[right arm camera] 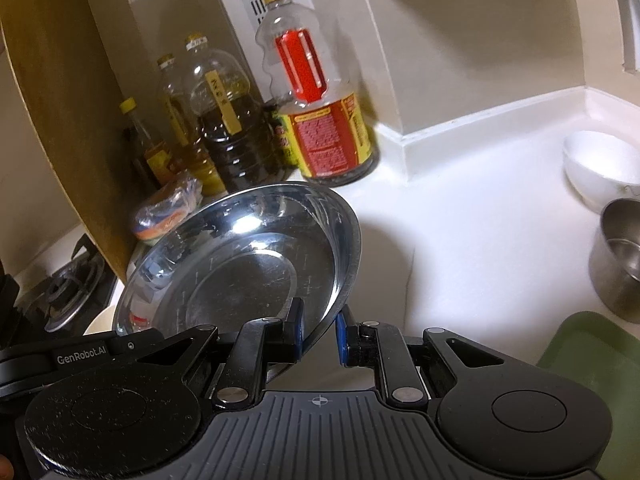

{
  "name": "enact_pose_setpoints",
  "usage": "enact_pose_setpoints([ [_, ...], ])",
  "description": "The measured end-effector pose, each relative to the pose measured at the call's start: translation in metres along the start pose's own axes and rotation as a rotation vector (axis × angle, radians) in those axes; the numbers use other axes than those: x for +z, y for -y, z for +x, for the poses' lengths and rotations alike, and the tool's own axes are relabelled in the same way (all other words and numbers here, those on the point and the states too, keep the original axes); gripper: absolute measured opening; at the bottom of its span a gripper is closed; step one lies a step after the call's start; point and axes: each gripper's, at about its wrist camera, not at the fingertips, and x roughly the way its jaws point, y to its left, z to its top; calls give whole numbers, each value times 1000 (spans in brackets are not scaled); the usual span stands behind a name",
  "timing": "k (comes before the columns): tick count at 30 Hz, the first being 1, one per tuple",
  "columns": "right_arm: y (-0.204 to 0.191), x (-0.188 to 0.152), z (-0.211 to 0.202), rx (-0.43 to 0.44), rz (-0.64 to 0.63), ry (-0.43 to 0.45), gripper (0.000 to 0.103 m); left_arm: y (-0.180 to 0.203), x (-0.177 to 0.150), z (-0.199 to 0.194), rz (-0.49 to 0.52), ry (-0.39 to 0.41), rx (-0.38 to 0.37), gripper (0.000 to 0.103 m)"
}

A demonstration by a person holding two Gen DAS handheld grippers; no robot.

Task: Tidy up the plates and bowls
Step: 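Lift the steel plate with both grippers and carry it over the white floral plate, then lower the steel plate onto the white floral plate and open both grippers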

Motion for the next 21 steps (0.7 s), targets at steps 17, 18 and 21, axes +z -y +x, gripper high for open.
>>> enact_pose_setpoints([
  [17,4,13,34,37,-31,-73,16,2,8,22,-41,-25,59,18],
  [18,5,15,36,40,-33,-75,16,2,9,24,-43,-24,61,18],
  [21,6,19,41,48,-41,-79,16,3,12,27,-48,-23,70,18],
])
